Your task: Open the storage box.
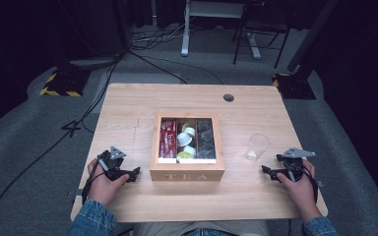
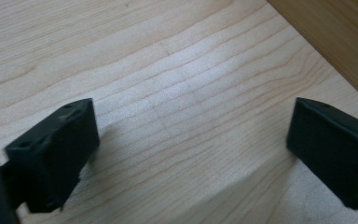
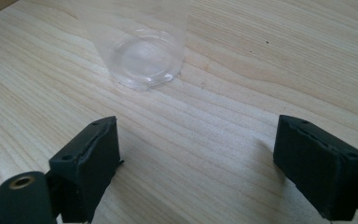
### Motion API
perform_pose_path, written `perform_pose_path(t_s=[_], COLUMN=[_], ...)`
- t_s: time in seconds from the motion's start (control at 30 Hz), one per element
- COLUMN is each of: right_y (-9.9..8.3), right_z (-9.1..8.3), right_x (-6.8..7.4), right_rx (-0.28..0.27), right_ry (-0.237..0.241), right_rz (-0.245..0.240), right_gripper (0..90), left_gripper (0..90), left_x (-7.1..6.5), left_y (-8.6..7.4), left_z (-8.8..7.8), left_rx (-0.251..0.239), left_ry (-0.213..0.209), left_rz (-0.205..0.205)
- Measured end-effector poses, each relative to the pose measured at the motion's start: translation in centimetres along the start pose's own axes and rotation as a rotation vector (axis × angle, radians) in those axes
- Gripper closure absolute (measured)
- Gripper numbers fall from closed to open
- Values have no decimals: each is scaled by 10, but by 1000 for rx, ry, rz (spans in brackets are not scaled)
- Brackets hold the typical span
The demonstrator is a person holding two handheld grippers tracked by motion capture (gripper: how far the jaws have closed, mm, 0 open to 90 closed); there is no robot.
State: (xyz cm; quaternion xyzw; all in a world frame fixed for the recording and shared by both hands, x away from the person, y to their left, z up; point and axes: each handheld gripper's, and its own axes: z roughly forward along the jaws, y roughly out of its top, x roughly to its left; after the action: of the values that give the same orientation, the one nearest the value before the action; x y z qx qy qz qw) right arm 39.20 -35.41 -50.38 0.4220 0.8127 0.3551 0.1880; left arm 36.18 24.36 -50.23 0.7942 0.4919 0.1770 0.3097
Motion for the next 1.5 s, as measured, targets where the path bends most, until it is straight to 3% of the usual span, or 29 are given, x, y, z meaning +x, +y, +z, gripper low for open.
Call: perform_pose_path(t_s=[0.1, 0.17, 0.3, 0.7, 0.83, 1.03, 1.27, 1.37, 1.5], right_y=[0, 0, 0, 0, 0, 0, 0, 0, 0], right_z=[0, 0, 0, 0, 0, 0, 0, 0, 0], right_x=[0, 0, 0, 0, 0, 0, 0, 0, 0], right_rx=[0, 0, 0, -2, -1, -1, -3, -3, -2], right_ry=[1, 0, 1, 5, 3, 5, 12, 12, 11], right_rz=[1, 1, 1, -2, -2, -3, -7, -7, -7], right_gripper=[146, 146, 146, 148, 148, 148, 149, 149, 149], left_gripper=[202, 190, 204, 237, 252, 251, 249, 256, 255], left_x=[0, 0, -2, -16, -23, -31, -48, -55, -64], left_y=[1, 3, 8, 20, 26, 32, 38, 41, 43], left_z=[-3, -5, -13, -38, -46, -55, -63, -66, -69], left_rx=[1, 17, 4, 5, 0, -25, -34, -43, -50], left_ry=[3, -3, -3, -60, -48, -85, -171, -184, -232], left_rz=[-7, -22, 0, 39, 86, 98, 117, 132, 142])
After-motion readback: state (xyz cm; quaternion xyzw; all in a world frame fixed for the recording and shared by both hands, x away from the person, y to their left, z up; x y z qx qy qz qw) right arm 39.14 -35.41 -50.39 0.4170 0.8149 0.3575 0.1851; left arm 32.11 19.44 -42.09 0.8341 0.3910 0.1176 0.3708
